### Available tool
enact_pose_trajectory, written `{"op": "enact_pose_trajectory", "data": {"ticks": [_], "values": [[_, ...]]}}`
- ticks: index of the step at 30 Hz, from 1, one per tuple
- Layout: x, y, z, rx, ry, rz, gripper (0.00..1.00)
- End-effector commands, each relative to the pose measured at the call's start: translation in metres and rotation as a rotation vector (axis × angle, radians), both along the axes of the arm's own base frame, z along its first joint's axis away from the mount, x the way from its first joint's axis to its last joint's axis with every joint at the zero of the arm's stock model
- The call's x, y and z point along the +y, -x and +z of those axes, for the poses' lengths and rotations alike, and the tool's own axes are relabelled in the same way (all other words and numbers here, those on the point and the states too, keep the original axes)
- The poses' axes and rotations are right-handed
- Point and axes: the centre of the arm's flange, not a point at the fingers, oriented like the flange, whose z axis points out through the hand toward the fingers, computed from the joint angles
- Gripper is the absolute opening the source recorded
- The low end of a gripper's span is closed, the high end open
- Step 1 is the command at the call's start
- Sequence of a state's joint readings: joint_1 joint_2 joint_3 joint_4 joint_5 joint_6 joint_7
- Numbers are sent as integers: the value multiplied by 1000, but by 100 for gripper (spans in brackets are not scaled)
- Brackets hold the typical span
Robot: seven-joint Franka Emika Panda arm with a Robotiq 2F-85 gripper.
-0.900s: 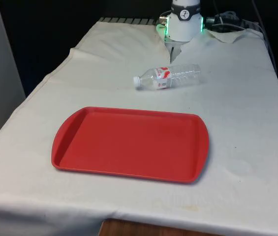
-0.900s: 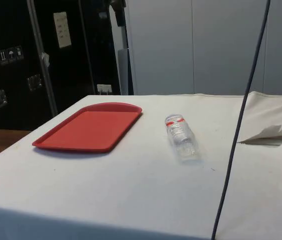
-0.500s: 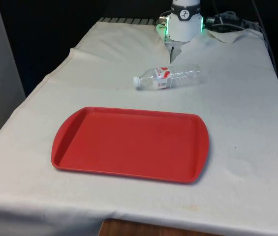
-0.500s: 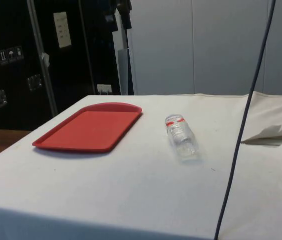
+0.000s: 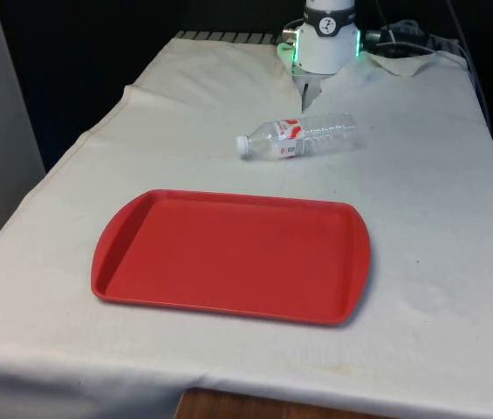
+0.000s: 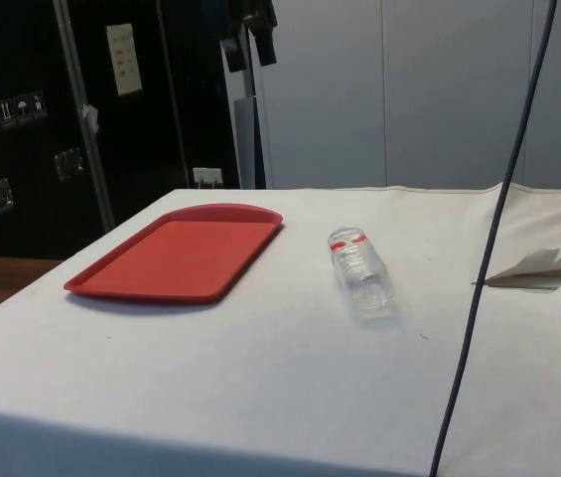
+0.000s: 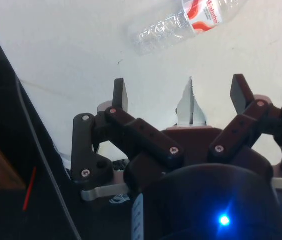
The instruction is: Place the bottle upright on the tray.
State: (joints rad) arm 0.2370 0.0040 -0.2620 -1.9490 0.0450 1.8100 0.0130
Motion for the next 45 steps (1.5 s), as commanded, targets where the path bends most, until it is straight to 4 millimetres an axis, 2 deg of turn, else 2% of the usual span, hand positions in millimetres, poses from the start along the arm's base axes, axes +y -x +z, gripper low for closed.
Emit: {"op": "enact_pose_trajectory", "data": {"ticks": [1,45], "values": [[-1,2,0,-11,3,-9,100],[2,23,-29,24,19,-213,100]]}}
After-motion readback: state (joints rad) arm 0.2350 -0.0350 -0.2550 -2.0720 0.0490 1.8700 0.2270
